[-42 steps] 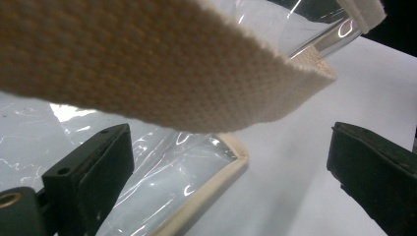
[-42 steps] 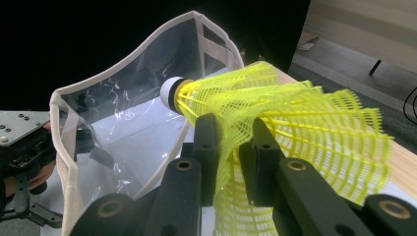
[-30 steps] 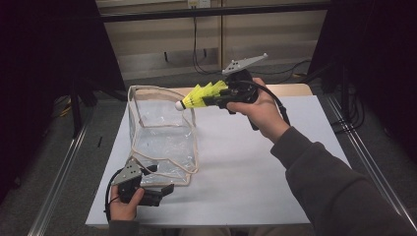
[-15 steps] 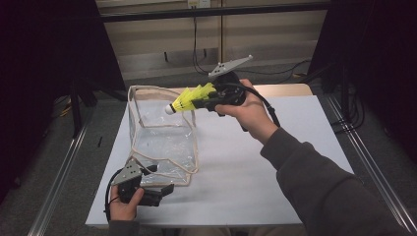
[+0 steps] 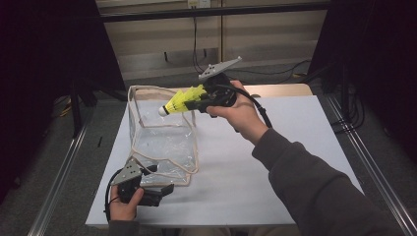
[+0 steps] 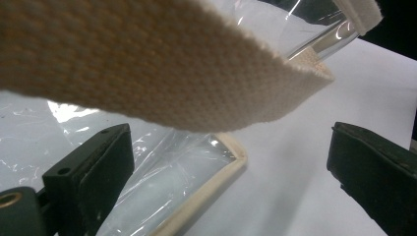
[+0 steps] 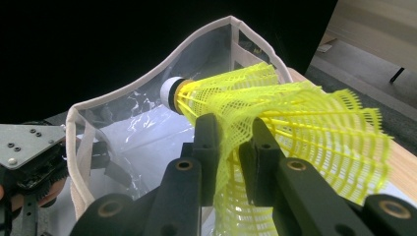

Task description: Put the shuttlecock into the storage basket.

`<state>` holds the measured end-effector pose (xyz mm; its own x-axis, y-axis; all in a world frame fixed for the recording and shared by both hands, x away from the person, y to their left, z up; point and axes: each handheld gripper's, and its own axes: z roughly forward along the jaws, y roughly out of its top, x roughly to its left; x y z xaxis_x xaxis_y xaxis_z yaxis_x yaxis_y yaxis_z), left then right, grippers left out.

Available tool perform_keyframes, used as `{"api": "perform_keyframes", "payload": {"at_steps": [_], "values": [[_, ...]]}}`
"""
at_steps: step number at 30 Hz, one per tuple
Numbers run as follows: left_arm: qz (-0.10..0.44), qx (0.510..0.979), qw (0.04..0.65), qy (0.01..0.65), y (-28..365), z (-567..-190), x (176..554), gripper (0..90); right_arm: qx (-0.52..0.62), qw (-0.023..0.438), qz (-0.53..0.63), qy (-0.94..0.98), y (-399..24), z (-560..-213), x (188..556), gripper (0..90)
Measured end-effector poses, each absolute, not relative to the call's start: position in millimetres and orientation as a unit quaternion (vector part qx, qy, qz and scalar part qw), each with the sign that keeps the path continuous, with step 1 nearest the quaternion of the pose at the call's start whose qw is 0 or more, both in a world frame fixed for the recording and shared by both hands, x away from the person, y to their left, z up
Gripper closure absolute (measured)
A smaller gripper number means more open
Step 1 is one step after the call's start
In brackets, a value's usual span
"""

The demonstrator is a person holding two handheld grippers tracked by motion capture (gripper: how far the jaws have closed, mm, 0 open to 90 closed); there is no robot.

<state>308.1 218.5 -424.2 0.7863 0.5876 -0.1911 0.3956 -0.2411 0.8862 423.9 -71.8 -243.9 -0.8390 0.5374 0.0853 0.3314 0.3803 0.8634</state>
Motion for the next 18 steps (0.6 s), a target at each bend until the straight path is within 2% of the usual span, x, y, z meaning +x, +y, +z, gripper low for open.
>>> {"api": "perform_keyframes", "payload": {"at_steps": [18], "values": [[0.092,0.783,0.53,0.312,219,-424,308,3.7,0.253,0.103,0.477,0.835,-44,-254,425,78.2]]}}
